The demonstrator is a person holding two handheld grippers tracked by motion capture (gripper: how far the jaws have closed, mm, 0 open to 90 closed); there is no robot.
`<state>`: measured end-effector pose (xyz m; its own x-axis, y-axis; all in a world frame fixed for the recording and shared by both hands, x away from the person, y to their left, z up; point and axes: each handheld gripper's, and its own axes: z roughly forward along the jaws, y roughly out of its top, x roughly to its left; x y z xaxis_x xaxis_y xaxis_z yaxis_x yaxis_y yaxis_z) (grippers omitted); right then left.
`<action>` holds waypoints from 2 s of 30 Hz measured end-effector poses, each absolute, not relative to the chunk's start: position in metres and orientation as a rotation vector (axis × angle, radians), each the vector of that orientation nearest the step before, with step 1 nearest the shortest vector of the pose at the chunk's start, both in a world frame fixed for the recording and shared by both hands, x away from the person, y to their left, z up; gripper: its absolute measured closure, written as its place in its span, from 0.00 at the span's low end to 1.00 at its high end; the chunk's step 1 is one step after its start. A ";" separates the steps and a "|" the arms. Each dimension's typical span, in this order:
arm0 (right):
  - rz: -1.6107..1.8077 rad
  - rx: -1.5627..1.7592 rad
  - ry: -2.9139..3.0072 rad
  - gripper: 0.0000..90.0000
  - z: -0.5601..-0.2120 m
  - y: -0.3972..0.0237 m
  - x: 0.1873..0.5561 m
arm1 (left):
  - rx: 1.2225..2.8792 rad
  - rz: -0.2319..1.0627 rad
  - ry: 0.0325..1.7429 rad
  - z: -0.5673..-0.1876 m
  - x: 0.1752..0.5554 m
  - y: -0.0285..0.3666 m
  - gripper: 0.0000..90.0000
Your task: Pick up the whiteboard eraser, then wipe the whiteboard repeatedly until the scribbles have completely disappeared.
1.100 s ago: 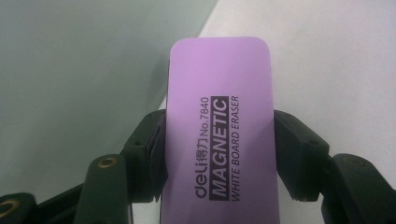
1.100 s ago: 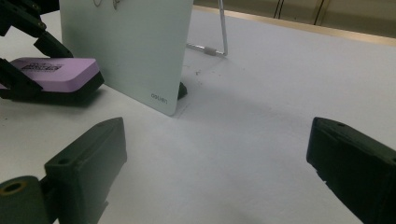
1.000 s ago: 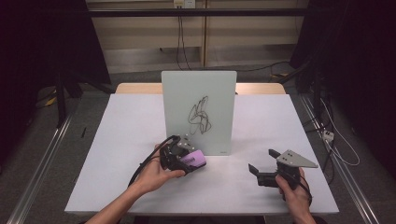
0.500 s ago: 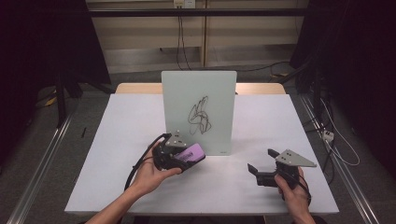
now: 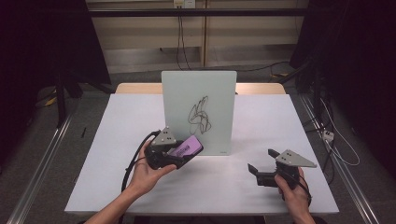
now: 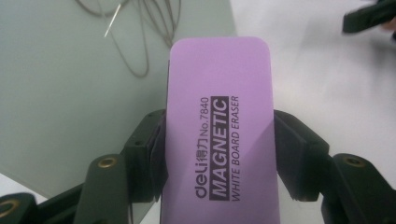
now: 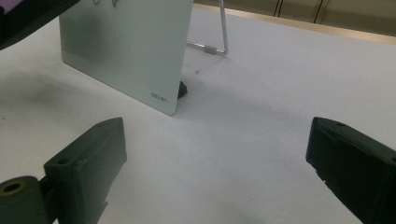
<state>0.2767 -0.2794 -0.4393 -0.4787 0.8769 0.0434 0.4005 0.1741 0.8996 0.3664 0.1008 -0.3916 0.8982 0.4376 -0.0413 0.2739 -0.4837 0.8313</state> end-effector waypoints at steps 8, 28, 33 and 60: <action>1.271 1.192 1.971 0.06 -0.440 -0.279 0.278 | 2.053 0.243 0.520 -0.385 0.363 0.106 0.45; 1.276 1.193 1.971 0.06 -0.440 -0.278 0.278 | 2.080 0.440 0.442 -0.372 0.354 0.101 0.45; 1.274 1.197 1.968 0.06 -0.440 -0.279 0.279 | 2.078 0.473 0.443 -0.369 0.353 0.101 0.45; 1.280 1.185 1.974 0.06 -0.440 -0.278 0.280 | 2.059 0.544 0.413 -0.326 0.373 0.094 0.45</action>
